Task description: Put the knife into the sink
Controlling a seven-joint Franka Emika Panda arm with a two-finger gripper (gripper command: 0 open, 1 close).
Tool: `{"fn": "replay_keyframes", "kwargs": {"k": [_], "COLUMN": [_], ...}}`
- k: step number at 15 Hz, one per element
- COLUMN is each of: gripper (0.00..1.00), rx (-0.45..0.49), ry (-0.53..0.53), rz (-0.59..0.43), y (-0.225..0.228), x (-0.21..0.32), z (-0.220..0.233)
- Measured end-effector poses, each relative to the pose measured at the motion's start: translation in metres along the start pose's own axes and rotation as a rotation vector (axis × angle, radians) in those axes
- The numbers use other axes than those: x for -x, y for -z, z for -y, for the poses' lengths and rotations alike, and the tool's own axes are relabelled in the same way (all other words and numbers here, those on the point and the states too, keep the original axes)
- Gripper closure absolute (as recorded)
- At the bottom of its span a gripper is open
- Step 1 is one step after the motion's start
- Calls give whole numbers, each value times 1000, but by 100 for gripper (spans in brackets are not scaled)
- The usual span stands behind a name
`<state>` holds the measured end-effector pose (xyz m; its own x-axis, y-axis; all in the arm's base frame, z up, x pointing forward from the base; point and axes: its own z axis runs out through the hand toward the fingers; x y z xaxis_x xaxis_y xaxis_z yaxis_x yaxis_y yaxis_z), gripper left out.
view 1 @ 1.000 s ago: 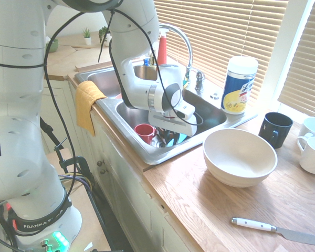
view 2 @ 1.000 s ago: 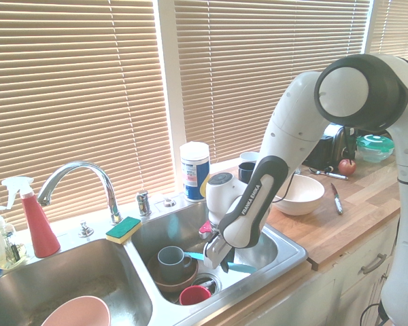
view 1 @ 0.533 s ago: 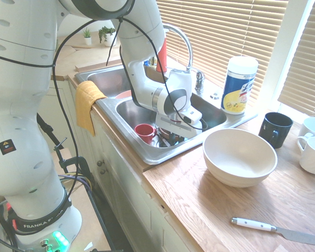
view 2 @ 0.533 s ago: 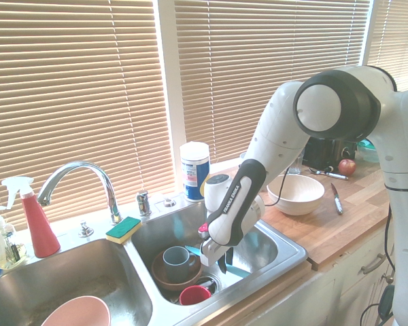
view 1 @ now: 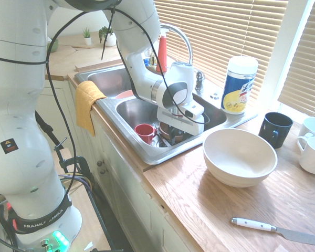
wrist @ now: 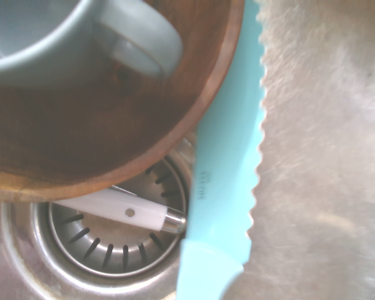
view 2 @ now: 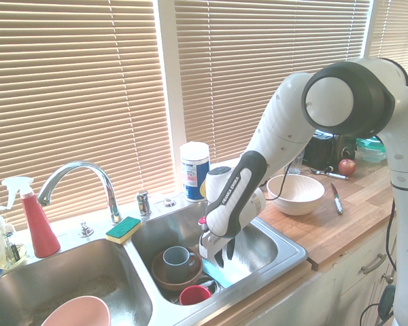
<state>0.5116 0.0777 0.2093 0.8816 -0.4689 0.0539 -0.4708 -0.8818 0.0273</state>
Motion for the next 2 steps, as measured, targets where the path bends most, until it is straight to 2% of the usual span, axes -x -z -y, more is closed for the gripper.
{"fn": "replay_keyframes", "kwargs": {"k": [2], "gripper": [0], "rx": [26], "ry": [-43], "rz": [-37], "y": [59], "x": [-14], "z": [-11]}}
